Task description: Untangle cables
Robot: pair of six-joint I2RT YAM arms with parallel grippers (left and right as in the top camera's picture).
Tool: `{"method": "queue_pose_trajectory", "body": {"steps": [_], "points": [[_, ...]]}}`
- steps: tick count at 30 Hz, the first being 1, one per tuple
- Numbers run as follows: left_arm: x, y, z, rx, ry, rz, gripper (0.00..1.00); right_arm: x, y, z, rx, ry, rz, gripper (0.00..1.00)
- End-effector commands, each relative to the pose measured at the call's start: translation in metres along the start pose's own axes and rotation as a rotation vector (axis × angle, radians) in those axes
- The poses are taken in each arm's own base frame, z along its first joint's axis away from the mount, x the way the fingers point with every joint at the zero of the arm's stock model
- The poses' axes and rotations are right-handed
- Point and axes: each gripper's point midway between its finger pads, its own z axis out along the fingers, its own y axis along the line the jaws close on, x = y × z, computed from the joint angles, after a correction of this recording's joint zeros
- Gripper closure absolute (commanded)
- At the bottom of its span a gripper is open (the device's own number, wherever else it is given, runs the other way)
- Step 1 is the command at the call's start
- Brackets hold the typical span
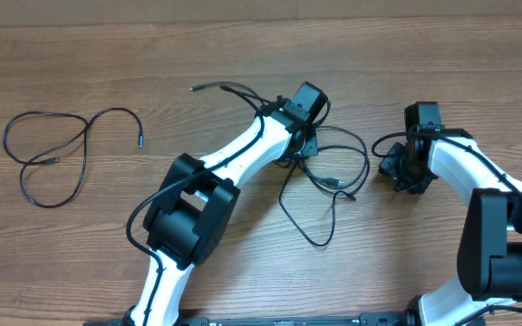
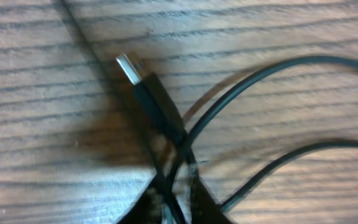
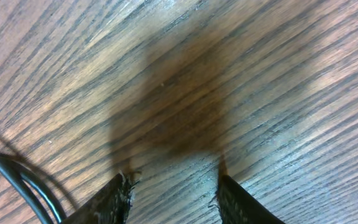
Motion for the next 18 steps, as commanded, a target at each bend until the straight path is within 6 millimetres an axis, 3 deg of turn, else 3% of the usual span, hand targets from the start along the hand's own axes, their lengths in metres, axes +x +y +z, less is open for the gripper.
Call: {"method": "queue_pose_trajectory", "body": {"steps": [1,11,12,15,18], "points": [[-0.021,-0.02,-0.027,0.074,-0.037,0.026,0.96,0.01,0.002,0.007,-0.025,0.049,0.009,0.55],[-0.011,-0.02,-0.025,0.059,-0.015,0.037,0.96,0.01,0.002,0.007,-0.026,0.049,0.009,0.56],[-0.012,-0.023,-0.027,0.073,-0.015,0.038,0.96,0.011,0.002,0.007,-0.026,0.05,0.009,0.6],[-0.024,-0.042,-0.052,0.179,-0.027,0.105,0.96,0.014,0.01,0.006,-0.071,0.073,-0.032,0.74],[-0.047,-0.065,-0.104,0.301,-0.108,0.184,0.96,0.022,0.027,0.003,-0.175,0.112,-0.134,0.76]]}}
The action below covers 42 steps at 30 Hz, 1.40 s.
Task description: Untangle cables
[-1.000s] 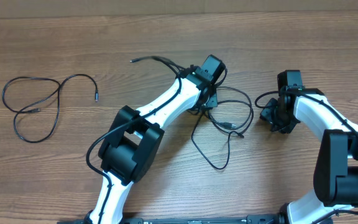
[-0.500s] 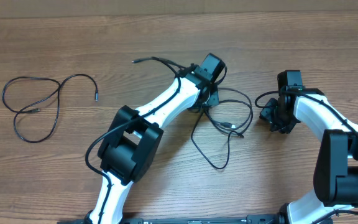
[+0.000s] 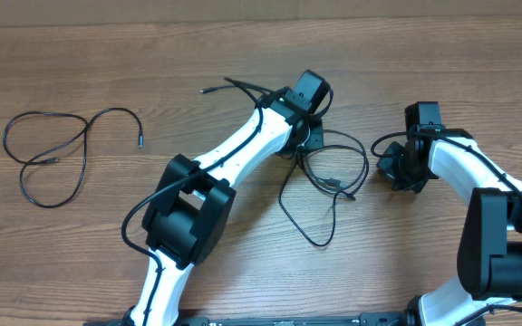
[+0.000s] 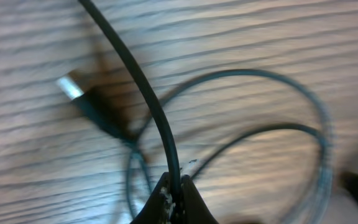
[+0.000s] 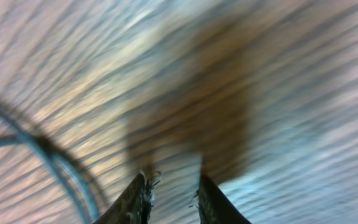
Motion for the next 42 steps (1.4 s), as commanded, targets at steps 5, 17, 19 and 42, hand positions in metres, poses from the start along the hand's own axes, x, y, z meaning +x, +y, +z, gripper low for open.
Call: {"method": "queue_pose_trajectory", "body": {"steps": [5,17,19,42], "points": [[-0.077,-0.073,-0.195,0.27,-0.399,0.228,0.96,0.036,0.047,-0.005,-0.317,0.177,-0.225,0.75],[-0.099,-0.07,-0.371,0.229,-0.868,0.331,0.96,0.034,0.084,-0.026,-0.525,0.191,-0.272,0.61],[-0.104,-0.056,-0.382,0.154,-0.916,0.288,0.96,0.029,0.077,-0.021,-0.468,0.164,-0.269,0.6],[-0.098,0.08,-0.524,-0.385,-1.282,-0.174,0.96,0.006,0.032,-0.003,-0.174,0.055,-0.163,0.6]]}}
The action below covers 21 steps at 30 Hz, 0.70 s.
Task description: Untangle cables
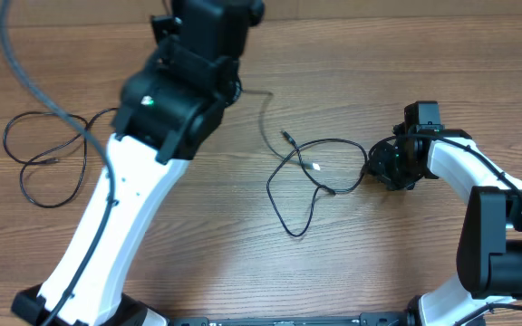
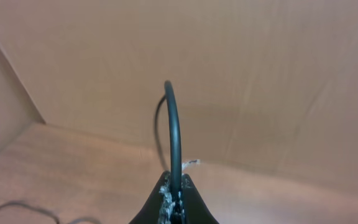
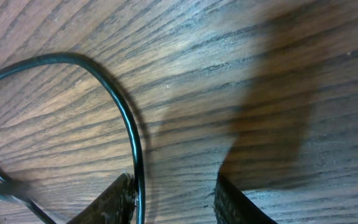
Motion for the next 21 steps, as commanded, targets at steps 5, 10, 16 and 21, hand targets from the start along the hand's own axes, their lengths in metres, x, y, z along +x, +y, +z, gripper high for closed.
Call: {"method": "queue_pose_trajectory", "body": {"steps": [5,10,16,21], "points": [[-0.088,0.078,-0.066,-0.088,-0.22,-0.16,0.96,-0.009,0.001,-0.003,0.006,-0.024,0.005,0.6],[-0.068,0.114,-0.052,-0.231,-0.142,-0.084,0.96,-0.009,0.001,-0.003,0.006,-0.024,0.005,0.6],[-0.022,0.129,-0.039,-0.264,0.034,-0.08,0.96,-0.01,0.001,-0.003,0.005,-0.027,0.005,0.6],[0.025,0.08,-0.027,-0.006,0.257,-0.07,0.96,-0.009,0.002,-0.003,0.001,-0.025,0.005,0.6]]}}
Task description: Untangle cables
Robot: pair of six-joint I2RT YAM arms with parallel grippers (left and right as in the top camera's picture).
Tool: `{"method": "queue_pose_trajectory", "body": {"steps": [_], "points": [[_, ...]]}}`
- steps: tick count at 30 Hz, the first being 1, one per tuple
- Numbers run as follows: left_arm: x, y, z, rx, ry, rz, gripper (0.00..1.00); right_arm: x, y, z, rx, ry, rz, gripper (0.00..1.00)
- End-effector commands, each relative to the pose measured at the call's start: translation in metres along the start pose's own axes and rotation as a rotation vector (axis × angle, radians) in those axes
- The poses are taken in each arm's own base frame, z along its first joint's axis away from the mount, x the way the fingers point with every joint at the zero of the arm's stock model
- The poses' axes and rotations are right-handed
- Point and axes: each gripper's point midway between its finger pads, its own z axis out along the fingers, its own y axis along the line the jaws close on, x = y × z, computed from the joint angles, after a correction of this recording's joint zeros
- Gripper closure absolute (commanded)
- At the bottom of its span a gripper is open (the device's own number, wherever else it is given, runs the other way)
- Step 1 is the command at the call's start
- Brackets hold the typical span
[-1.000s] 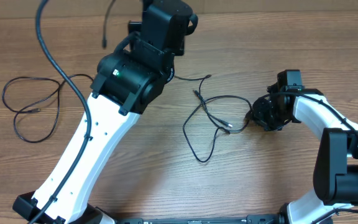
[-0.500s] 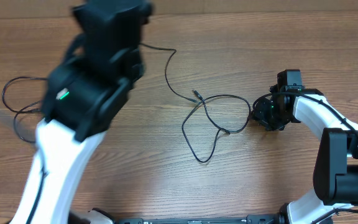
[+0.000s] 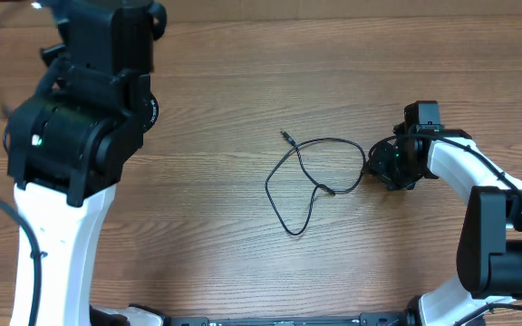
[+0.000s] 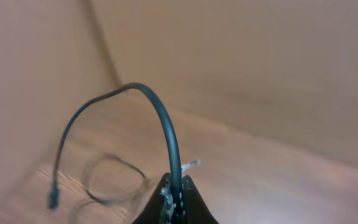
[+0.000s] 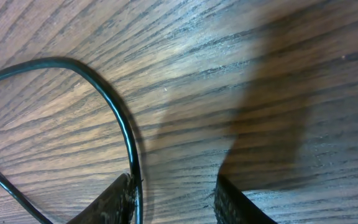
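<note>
My left gripper (image 4: 178, 186) is shut on a black cable (image 4: 160, 115), held high in the air. The cable arches up and left, and its plug end (image 4: 53, 200) hangs free. Under it, blurred, a loop of another cable (image 4: 114, 180) lies on the wood. In the overhead view the raised left arm (image 3: 84, 109) fills the left side and hides that part of the table. A single black cable (image 3: 315, 177) lies loosely looped at the table's centre. My right gripper (image 5: 174, 193) is open and low on the table at that cable's right end. The cable's loop (image 5: 124, 127) runs against its left finger (image 5: 114, 199).
The wooden table (image 3: 243, 263) stretches around the centre cable. A cardboard-coloured wall (image 4: 260, 74) stands behind the table. The right arm (image 3: 478, 181) reaches in from the right edge.
My left arm has moved from the top centre to the far left, still shut on its cable. That cable's trailing part has gone from the centre. The right gripper has not moved.
First my left gripper was low over a tangled pile at the centre, with the right gripper open beside it. Then the left was shut on one cable. Later it held that cable high, leaving one cable at the centre, and now holds it over the left side.
</note>
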Motion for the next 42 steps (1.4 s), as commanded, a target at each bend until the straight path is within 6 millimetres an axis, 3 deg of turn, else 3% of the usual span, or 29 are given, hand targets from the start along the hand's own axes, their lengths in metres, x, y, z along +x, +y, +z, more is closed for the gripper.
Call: {"method": "queue_pose_trajectory", "body": {"steps": [1,6,9,14,18,27,31,35,39,42], "points": [[0.03,-0.048,0.003,0.237,0.158,-0.029,0.96,-0.008,0.002,-0.003,-0.001,-0.021,0.003,0.59],[0.082,-0.094,0.018,0.381,0.381,0.045,0.96,-0.008,0.002,-0.003,0.0,-0.017,0.004,0.6],[0.1,-0.099,0.039,0.343,0.442,0.075,0.96,-0.007,0.001,-0.003,0.001,-0.015,0.005,0.6],[0.116,-0.089,0.076,0.307,0.528,0.06,0.96,-0.006,0.001,-0.003,0.003,-0.012,0.005,0.6],[0.145,-0.084,0.093,0.302,0.657,0.093,0.96,-0.007,0.001,-0.003,0.002,-0.014,0.005,0.59],[0.258,-0.078,0.094,0.159,1.141,0.223,0.96,-0.008,0.002,-0.003,-0.001,-0.02,0.003,0.59],[0.298,-0.088,0.095,0.181,1.286,0.26,0.96,-0.008,0.002,-0.003,-0.001,-0.02,0.003,0.59],[0.326,-0.074,0.096,0.11,1.364,0.313,0.94,-0.009,0.002,-0.003,-0.001,-0.021,0.002,0.59],[0.343,-0.051,0.098,-0.012,1.401,0.349,0.82,-0.008,0.002,-0.003,0.0,-0.018,0.003,0.59],[0.358,-0.04,0.101,-0.106,1.416,0.306,0.8,-0.008,0.002,-0.003,0.001,-0.017,0.004,0.59]]}}
